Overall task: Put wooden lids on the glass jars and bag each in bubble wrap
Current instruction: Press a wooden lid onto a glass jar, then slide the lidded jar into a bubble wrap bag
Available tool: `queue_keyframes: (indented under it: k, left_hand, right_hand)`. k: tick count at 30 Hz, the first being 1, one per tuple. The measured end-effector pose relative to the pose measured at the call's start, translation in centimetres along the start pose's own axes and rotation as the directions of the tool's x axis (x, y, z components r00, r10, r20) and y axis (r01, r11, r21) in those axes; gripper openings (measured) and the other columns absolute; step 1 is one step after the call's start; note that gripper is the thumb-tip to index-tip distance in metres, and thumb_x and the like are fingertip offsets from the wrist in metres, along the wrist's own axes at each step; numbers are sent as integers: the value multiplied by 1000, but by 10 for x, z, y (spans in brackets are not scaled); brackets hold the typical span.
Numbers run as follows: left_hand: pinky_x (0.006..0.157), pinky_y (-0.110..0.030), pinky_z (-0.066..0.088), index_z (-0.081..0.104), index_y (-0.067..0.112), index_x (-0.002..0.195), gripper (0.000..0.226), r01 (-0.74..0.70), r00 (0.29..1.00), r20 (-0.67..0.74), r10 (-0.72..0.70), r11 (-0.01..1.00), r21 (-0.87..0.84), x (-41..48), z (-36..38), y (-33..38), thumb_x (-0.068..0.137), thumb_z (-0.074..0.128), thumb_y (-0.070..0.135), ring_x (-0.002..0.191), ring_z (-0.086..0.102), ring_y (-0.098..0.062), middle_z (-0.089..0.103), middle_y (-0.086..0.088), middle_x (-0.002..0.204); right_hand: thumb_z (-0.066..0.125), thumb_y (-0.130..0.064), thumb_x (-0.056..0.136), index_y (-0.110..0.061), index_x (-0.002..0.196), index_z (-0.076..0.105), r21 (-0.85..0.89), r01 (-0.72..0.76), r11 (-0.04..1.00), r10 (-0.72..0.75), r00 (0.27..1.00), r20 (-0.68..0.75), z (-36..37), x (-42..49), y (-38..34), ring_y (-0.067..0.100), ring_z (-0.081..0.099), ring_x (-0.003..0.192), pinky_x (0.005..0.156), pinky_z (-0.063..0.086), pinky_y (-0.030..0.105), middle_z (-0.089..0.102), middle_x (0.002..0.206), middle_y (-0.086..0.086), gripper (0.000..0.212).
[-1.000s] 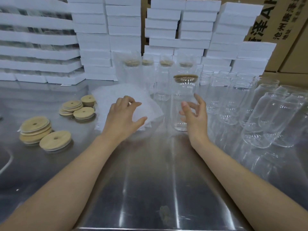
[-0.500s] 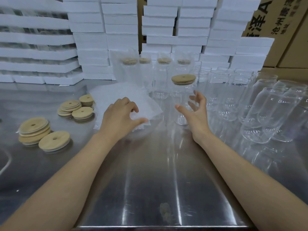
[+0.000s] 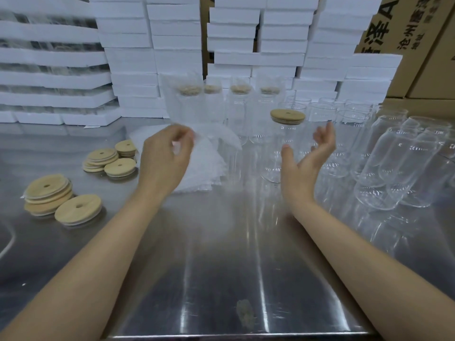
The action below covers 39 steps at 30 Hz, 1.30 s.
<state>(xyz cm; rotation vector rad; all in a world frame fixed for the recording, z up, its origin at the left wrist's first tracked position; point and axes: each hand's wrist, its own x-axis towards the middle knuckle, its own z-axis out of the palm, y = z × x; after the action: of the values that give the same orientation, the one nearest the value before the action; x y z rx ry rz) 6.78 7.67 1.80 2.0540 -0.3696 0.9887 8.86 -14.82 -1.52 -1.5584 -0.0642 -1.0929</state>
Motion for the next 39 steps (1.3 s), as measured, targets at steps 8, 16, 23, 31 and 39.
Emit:
queue_keyframes:
  k: [8, 16, 23, 31, 39]
  left_hand:
    - [52, -12, 50, 47, 6, 136, 42, 419, 765, 264, -587, 143, -897, 23, -23, 18, 104, 35, 31, 81, 69, -4, 69, -2, 114]
    - [77, -25, 57, 54, 0, 123, 30, 579, 678, 385, -627, 133, -804, 21, -18, -8, 104, 37, 15, 88, 67, -17, 68, -9, 102]
    - [99, -30, 30, 62, 13, 113, 28, -348, 913, -154, 378, 917, 193, -2, 1, 8, 95, 55, 33, 114, 47, -18, 53, -7, 124]
    - [75, -33, 38, 68, 17, 98, 15, -347, 894, 409, 184, 861, 373, -13, 17, 9, 92, 60, 28, 88, 58, -24, 63, 1, 96]
    - [39, -11, 33, 53, 15, 78, 19, 588, 731, 179, -658, 475, -654, 19, -16, -7, 96, 57, 18, 41, 49, 1, 59, 9, 56]
  right_hand:
    - [69, -49, 79, -33, 147, 31, 53, -37, 998, -5, 768, 640, 7, -26, -20, -3, 31, 138, 112, 27, 17, 33, 151, -14, 80]
    - [73, -24, 78, -19, 98, 74, 180, -597, 782, 312, 624, 716, 9, -20, -17, 14, 68, 90, 82, 50, 32, 75, 96, -1, 21]
    - [68, -3, 85, -14, 68, 44, 243, -664, 707, 407, 663, 628, 13, -28, -15, 9, 69, 66, 54, 52, 19, 64, 75, 10, 32]
    - [76, -8, 82, -16, 84, 52, 249, -439, 863, 322, 859, 398, 10, -19, -20, 7, 55, 47, 44, 40, 18, 59, 65, -5, 25]
    - [65, -14, 84, -21, 115, 56, -124, 198, 972, -200, 980, -10, -13, 14, -21, 8, 47, 82, 73, 38, 16, 42, 93, -16, 33]
